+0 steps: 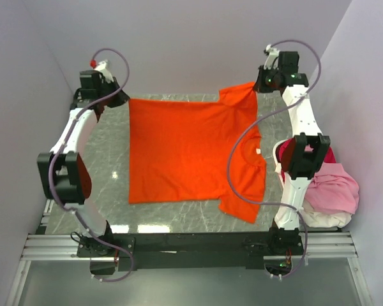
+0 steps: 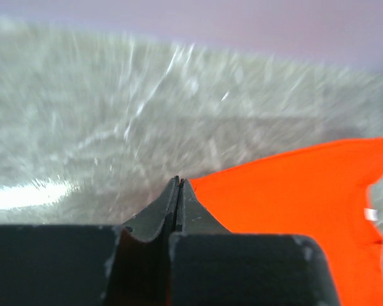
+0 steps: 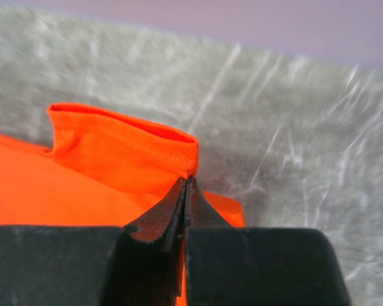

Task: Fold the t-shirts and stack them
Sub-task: Flatten the tshirt out

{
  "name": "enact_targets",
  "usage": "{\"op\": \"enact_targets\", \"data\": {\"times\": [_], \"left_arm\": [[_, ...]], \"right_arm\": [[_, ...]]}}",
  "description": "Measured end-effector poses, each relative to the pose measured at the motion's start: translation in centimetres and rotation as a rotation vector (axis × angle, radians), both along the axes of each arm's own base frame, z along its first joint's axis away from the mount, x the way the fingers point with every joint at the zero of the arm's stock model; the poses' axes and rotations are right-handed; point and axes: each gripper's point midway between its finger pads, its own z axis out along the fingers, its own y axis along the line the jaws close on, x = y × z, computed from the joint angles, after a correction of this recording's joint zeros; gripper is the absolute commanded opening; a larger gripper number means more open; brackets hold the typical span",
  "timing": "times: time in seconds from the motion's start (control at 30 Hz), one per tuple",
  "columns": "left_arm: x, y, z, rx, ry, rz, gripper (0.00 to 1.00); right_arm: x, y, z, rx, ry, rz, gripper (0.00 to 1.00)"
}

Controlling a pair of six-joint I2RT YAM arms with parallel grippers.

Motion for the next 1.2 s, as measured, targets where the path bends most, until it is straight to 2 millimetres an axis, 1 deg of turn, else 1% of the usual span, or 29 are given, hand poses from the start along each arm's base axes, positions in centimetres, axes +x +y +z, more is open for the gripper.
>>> {"op": "enact_targets", "data": {"times": [0.07,0.13,0.17,0.23,0.3,0.33,0.37,0.4,0.43,0.47,0.5,0.57,0.6,0.67,0.7,0.73,0.87,0.9,0.97,1.03,1.07,1.13,1.2], "left_arm": [[-0.8,0.2,3.6,-0.005,-0.079,0.008,0.00],[-1.9,0.3,7.3,-0.011,-0.160,0.019,0.00],[-2.8,0.3,9.7,-0.013,-0.213,0.022,0.00],[-4.6,0.3,13.5,-0.017,-0.299,0.026,0.00],[-7.0,0.2,17.9,-0.024,-0.401,0.033,0.00],[-8.1,0.2,19.5,-0.027,-0.441,0.036,0.00],[-9.8,0.2,21.9,-0.030,-0.503,0.037,0.00],[-11.3,0.2,23.9,-0.032,-0.557,0.040,0.00],[-12.9,0.2,25.9,-0.036,-0.611,0.043,0.00],[-14.7,0.2,27.8,-0.043,-0.663,0.046,0.00],[-16.4,0.2,29.7,-0.045,-0.717,0.049,0.00],[-19.4,0.1,32.7,-0.050,-0.807,0.048,0.00],[-21.0,0.1,34.1,-0.053,-0.852,0.048,0.00],[-23.8,0.0,36.3,-0.060,-0.922,0.045,0.01],[-25.0,-0.1,37.3,-0.063,-0.954,0.044,0.00],[-26.3,-0.1,38.1,-0.066,-0.983,0.042,0.00],[-30.0,-0.2,40.7,-0.068,-1.071,0.039,0.00],[-30.6,-0.2,41.1,-0.069,-1.086,0.038,0.00],[-31.4,-0.3,41.6,-0.069,-1.105,0.037,0.00],[-31.7,-0.3,41.6,-0.068,-1.107,0.038,0.00],[-31.8,-0.3,41.5,-0.069,-1.105,0.038,0.00],[-31.4,-0.1,40.8,-0.069,-1.091,0.046,0.00],[-30.5,0.0,39.2,-0.069,-1.057,0.056,0.00]], "right_arm": [[-0.6,0.2,3.8,0.002,-0.074,0.010,0.00],[-1.7,0.3,7.3,0.000,-0.138,0.020,0.00],[-2.5,0.4,9.4,-0.003,-0.177,0.024,0.00],[-3.9,0.4,12.8,-0.011,-0.241,0.031,0.00],[-5.8,0.5,16.8,-0.019,-0.323,0.035,0.00],[-6.9,0.5,18.9,-0.021,-0.369,0.035,0.00],[-8.4,0.5,21.5,-0.024,-0.424,0.034,0.00],[-9.5,0.6,23.3,-0.025,-0.464,0.034,0.00],[-11.0,0.6,25.5,-0.026,-0.515,0.032,0.00],[-13.3,0.6,28.6,-0.026,-0.588,0.031,0.00],[-14.5,0.6,30.0,-0.026,-0.622,0.028,0.00],[-18.5,0.5,34.3,-0.019,-0.732,0.017,0.00],[-20.2,0.4,35.8,-0.016,-0.773,0.010,0.00],[-24.4,0.2,39.0,-0.010,-0.869,-0.003,0.00],[-26.3,0.2,40.3,-0.008,-0.912,-0.009,0.00],[-28.1,0.2,41.4,-0.008,-0.950,-0.014,0.00],[-33.5,0.5,44.4,-0.004,-1.068,-0.017,0.00],[-34.6,0.5,45.0,-0.005,-1.094,-0.019,0.00],[-35.8,0.4,45.7,-0.007,-1.126,-0.027,0.00],[-36.0,0.3,45.9,-0.009,-1.137,-0.033,0.00],[-35.8,0.3,45.8,-0.009,-1.130,-0.036,0.00],[-34.5,0.1,45.0,-0.007,-1.097,-0.039,0.00],[-32.7,0.0,43.8,-0.003,-1.052,-0.037,0.00]]}}
